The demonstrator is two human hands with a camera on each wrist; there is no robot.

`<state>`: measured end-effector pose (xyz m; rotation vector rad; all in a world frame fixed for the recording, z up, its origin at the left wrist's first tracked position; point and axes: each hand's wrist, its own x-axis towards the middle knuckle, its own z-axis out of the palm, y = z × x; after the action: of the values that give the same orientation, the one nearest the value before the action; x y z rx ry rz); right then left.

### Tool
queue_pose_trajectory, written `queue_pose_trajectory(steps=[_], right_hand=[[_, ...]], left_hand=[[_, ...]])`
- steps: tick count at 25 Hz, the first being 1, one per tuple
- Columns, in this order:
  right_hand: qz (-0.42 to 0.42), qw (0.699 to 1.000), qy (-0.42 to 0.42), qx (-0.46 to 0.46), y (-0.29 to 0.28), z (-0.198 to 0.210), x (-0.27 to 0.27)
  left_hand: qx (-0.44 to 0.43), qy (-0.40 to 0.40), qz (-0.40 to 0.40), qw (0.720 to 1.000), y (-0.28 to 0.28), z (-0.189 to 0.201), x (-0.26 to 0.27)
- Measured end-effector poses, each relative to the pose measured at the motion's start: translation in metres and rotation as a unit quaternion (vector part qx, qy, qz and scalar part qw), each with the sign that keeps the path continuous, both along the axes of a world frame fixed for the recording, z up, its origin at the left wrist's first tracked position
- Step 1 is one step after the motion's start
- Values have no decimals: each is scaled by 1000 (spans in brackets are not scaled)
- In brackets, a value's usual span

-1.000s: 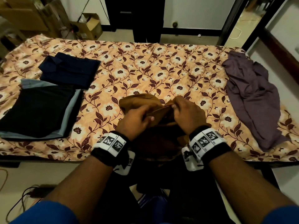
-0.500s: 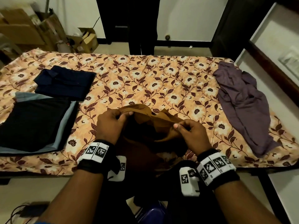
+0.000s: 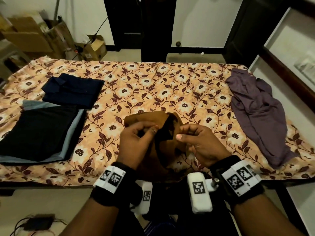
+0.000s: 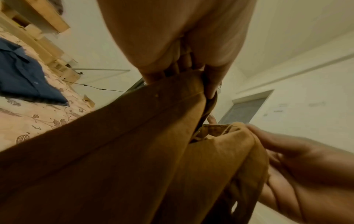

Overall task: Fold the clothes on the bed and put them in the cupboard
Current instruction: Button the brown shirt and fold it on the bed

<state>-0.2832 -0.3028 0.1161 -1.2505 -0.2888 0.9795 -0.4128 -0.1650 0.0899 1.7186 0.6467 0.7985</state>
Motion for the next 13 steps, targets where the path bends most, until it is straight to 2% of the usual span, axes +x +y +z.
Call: queue_pose_trajectory(steps=[2, 5, 7, 9, 13], right_hand=[[-22, 998, 9, -54, 3, -4, -5], [6, 997, 11, -82, 6, -8, -11], [12, 997, -20, -77, 8, -8, -15], [-19, 996, -44, -69, 9, -7, -19], [-46, 992, -83, -89, 8, -15, -22]], left_hand=[[39, 20, -21, 999, -8, -15, -2], [98, 22, -28, 995, -12, -30, -2], [107, 0, -35, 994, -15, -34, -1], [102, -20, -46, 993, -15, -35, 0], [96, -18, -57, 994, -13, -37, 2]])
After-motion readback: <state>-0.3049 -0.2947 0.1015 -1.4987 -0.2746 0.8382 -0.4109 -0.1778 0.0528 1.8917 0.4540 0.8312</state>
